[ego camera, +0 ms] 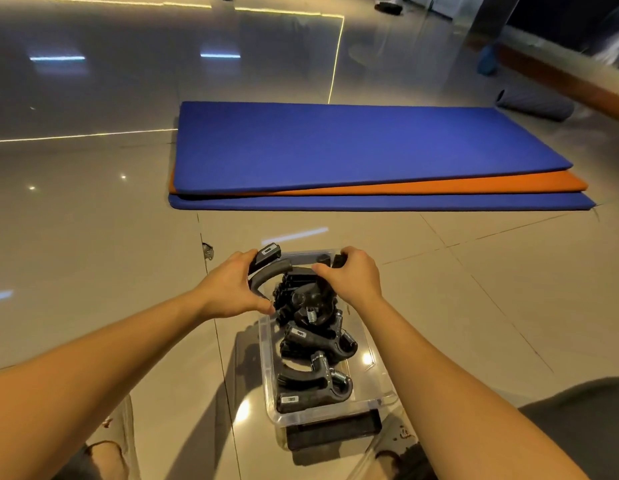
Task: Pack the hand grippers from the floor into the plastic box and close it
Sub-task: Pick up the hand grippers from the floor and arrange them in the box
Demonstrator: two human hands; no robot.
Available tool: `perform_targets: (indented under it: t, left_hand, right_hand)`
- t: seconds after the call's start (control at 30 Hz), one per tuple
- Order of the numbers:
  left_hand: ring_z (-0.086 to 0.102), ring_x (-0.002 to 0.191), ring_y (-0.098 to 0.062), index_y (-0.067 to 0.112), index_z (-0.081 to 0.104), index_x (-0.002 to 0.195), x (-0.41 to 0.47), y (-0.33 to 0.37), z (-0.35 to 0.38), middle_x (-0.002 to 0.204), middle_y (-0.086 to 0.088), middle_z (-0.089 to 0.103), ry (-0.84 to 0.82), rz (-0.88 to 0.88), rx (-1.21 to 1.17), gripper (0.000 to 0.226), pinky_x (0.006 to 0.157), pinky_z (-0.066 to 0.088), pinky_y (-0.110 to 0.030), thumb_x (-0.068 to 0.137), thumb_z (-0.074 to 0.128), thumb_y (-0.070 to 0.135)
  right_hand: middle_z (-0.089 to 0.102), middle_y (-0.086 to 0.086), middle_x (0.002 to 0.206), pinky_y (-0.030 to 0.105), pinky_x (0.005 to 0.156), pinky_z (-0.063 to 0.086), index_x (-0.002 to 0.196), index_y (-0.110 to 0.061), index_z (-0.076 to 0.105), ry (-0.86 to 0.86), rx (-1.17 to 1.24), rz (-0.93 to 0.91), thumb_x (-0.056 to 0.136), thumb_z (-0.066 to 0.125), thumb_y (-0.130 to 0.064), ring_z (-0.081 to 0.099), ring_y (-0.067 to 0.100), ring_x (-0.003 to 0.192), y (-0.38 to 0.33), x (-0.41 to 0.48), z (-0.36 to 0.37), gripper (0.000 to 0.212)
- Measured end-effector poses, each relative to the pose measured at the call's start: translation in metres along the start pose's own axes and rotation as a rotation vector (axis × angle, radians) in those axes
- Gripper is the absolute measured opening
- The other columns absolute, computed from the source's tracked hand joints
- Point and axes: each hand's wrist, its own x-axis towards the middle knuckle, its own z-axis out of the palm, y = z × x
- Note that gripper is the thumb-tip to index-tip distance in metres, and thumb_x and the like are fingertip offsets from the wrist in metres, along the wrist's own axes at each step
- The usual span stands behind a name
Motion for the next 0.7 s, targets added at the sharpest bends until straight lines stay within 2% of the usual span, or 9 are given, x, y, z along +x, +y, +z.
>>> perform_targets:
  t: [0.07, 0.17, 0.27, 0.43, 0.6, 0.7]
  left_hand:
    - [0.056, 0.098, -0.012, 0.038, 0.046, 0.124, -0.004, -0.001, 0.0, 0.11, 0.011, 0.052, 0.006, -0.009, 0.011, 0.089, 0.082, 0.054, -0.031, 0.048, 0.084, 0.064]
    - [0.057, 0.097, -0.012, 0.034, 0.051, 0.123, -0.01, -0.002, 0.0, 0.108, 0.008, 0.055, -0.007, 0.001, 0.0, 0.084, 0.083, 0.055, -0.035, 0.051, 0.085, 0.062]
    - [0.058, 0.096, -0.012, 0.033, 0.053, 0.12, -0.013, -0.002, 0.0, 0.107, 0.008, 0.057, -0.022, 0.016, -0.043, 0.077, 0.084, 0.055, -0.037, 0.056, 0.087, 0.057]
    - [0.06, 0.096, -0.014, 0.034, 0.054, 0.118, -0.015, -0.001, 0.003, 0.106, 0.006, 0.06, -0.041, 0.019, -0.056, 0.073, 0.085, 0.056, -0.039, 0.056, 0.088, 0.057]
    - [0.061, 0.096, -0.013, 0.036, 0.054, 0.114, -0.012, 0.002, 0.008, 0.105, 0.007, 0.06, -0.049, 0.013, -0.078, 0.07, 0.083, 0.056, -0.036, 0.055, 0.088, 0.055]
    - [0.06, 0.104, -0.011, 0.034, 0.051, 0.129, -0.008, 0.004, 0.01, 0.113, 0.009, 0.059, -0.063, 0.02, -0.097, 0.085, 0.091, 0.054, -0.034, 0.056, 0.089, 0.055]
  right_hand:
    - [0.062, 0.003, 0.109, 0.035, 0.075, 0.051, 0.12, -0.013, 0.062, 0.024, 0.015, -0.025, 0.076, 0.077, -0.053, 0.06, 0.023, 0.092, -0.004, 0.007, 0.003, 0.061]
    - [0.062, 0.004, 0.106, 0.032, 0.069, 0.043, 0.107, -0.015, 0.056, 0.071, 0.118, 0.059, 0.076, 0.077, -0.048, 0.056, 0.02, 0.086, 0.0, 0.017, 0.007, 0.05]
    - [0.062, 0.004, 0.107, 0.032, 0.072, 0.043, 0.116, -0.01, 0.057, 0.077, 0.177, 0.181, 0.076, 0.08, -0.053, 0.056, 0.021, 0.091, 0.012, 0.027, 0.012, 0.064]
    - [0.065, 0.008, 0.105, 0.034, 0.065, 0.044, 0.099, -0.012, 0.053, 0.043, 0.082, 0.242, 0.078, 0.077, -0.061, 0.061, 0.026, 0.089, 0.019, 0.043, 0.026, 0.059]
    - [0.063, 0.01, 0.107, 0.036, 0.066, 0.048, 0.109, -0.008, 0.056, -0.008, -0.087, 0.19, 0.084, 0.072, -0.058, 0.063, 0.03, 0.095, 0.01, 0.05, 0.029, 0.058]
    - [0.064, 0.009, 0.108, 0.034, 0.065, 0.044, 0.112, -0.008, 0.056, -0.063, -0.115, 0.16, 0.088, 0.073, -0.048, 0.058, 0.027, 0.087, 0.014, 0.049, 0.026, 0.05]
